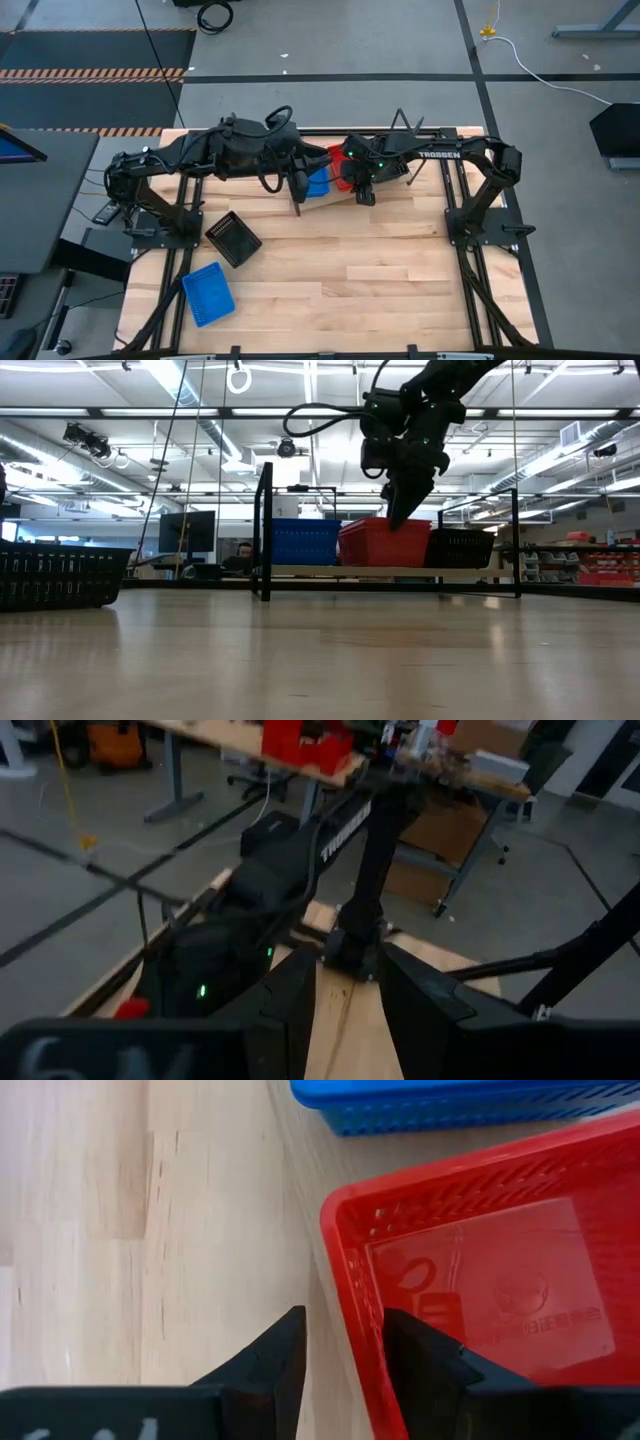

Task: Stack baskets on shelf by color
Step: Stack the red bin on the stacked red bins on the shelf, then stack the black bin on the stacked black bins on the shelf

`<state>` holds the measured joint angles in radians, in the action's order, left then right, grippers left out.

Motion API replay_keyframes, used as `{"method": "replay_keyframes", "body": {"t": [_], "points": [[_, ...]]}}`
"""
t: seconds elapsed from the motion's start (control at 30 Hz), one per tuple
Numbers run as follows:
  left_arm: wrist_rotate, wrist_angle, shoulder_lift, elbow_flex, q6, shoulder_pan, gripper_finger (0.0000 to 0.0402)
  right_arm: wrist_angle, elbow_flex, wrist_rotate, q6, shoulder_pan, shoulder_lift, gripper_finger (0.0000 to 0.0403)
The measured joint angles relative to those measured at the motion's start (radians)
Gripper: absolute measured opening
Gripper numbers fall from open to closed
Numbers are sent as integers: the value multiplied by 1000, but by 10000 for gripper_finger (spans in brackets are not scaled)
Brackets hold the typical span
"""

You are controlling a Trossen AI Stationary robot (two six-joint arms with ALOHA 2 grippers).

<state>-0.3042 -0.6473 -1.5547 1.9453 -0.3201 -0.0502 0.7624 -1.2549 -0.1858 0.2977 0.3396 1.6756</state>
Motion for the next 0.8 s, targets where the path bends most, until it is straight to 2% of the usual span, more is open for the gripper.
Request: {"method": "replay_keyframes", "body": {"t": [0.1,0.23,0.43,0.5,0.57,0.8], "points": [[0,-99,2,0,-47,1,117,4,0,23,0,0,-15,138],[-1,-325,21,2,-156,1,117,-15,0,57,2,3,-78,138],[22,-811,23,-15,-357,-20,117,-22,0,62,-53,5,-204,139],[43,-900,23,-53,-405,-41,117,-19,0,62,-102,5,-242,139],[61,-926,23,-105,-418,-70,117,-20,0,61,-160,5,-278,140],[118,-816,42,-334,-483,-182,117,-9,0,39,-327,5,-385,161]]}}
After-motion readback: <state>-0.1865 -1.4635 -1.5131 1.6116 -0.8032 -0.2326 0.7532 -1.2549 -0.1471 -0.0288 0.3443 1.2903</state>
